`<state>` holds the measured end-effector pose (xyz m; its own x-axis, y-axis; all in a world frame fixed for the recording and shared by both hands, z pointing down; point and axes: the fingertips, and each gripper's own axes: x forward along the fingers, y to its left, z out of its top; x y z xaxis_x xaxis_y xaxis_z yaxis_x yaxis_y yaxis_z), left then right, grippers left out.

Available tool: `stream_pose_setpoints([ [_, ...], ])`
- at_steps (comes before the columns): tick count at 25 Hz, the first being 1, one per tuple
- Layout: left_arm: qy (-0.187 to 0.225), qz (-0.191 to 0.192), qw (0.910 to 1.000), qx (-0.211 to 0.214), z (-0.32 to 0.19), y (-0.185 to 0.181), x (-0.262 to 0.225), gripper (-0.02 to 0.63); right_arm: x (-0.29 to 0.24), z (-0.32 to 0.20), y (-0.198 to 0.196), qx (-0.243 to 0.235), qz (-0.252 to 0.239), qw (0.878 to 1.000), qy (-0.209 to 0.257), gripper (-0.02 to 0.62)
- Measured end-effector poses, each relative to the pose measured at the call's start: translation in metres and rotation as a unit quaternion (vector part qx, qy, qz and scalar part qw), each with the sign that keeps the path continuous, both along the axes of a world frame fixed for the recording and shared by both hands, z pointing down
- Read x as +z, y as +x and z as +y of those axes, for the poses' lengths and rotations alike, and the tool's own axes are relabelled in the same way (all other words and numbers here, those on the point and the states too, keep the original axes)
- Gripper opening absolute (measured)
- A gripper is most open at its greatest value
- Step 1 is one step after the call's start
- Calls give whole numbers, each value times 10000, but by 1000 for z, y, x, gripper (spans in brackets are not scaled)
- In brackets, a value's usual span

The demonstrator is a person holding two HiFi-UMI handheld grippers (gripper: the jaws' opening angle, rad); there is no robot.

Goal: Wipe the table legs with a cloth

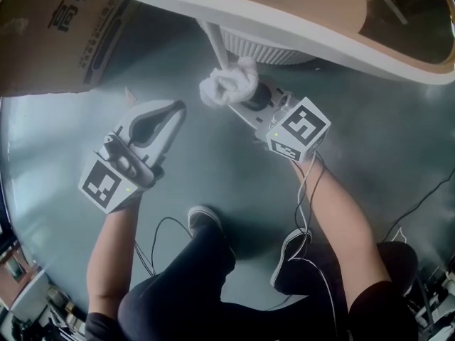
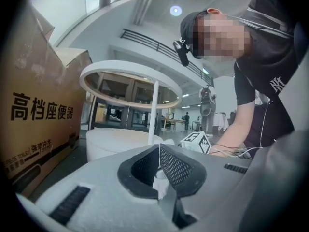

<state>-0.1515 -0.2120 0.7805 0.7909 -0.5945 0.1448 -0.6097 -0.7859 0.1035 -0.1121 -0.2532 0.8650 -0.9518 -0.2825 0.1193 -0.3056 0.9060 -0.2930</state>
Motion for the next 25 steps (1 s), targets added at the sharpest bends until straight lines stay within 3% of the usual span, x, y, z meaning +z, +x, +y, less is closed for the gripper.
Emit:
stream_pose_setpoints([
  [7,-205,-189,9990,340,2,9,27,5,112,-2,6,-17,859,9954,-434,80],
  [13,-461,-59,9984,308,0,10,33,5,116,3,10,-84,1274,9894,-693,80],
  [16,-575,-14,9982,139,-2,10,34,5,88,14,5,-194,1224,9900,-673,80],
  [19,-906,-249,9955,99,19,19,21,5,32,36,11,-192,1016,9916,-776,80],
  [22,-1380,-163,9903,-81,56,32,-29,5,-43,72,27,-126,835,9921,-927,80],
  [25,-1597,72,9864,-375,78,40,-100,5,-125,98,39,-1,690,9914,-1109,80],
])
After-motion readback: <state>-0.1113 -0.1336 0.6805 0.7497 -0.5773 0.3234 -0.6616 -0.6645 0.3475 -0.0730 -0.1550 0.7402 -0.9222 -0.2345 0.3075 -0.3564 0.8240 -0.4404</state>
